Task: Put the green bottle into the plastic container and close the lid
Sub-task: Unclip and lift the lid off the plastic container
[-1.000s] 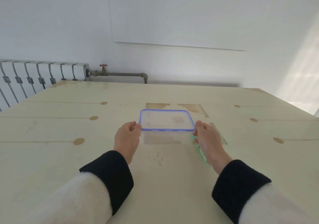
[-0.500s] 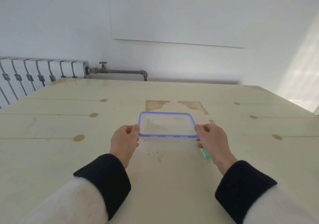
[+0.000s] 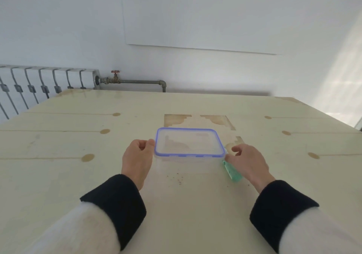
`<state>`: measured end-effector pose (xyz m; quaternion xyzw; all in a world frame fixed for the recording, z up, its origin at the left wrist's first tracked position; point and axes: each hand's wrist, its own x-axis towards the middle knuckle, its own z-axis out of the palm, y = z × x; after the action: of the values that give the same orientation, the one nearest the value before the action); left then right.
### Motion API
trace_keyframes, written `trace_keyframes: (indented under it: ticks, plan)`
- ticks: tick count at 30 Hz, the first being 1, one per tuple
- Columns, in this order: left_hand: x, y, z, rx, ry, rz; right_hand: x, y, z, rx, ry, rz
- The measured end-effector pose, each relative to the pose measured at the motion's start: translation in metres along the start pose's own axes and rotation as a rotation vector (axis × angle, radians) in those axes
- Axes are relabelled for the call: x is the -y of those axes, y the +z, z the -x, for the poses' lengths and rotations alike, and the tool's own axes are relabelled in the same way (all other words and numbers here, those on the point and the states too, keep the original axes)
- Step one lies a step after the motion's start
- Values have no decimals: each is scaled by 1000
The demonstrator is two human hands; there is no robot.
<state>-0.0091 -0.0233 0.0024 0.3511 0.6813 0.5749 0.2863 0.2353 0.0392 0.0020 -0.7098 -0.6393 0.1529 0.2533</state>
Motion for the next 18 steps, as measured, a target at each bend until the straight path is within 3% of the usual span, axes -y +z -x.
trace_keyframes:
  ticks: [9,18]
  plan:
    - [-2,1,-3,-17,27,-3,-2,3,-2,62,12,37]
    - [1,2,-9,8,2,-7,7,8,-9,-94,-92,-138]
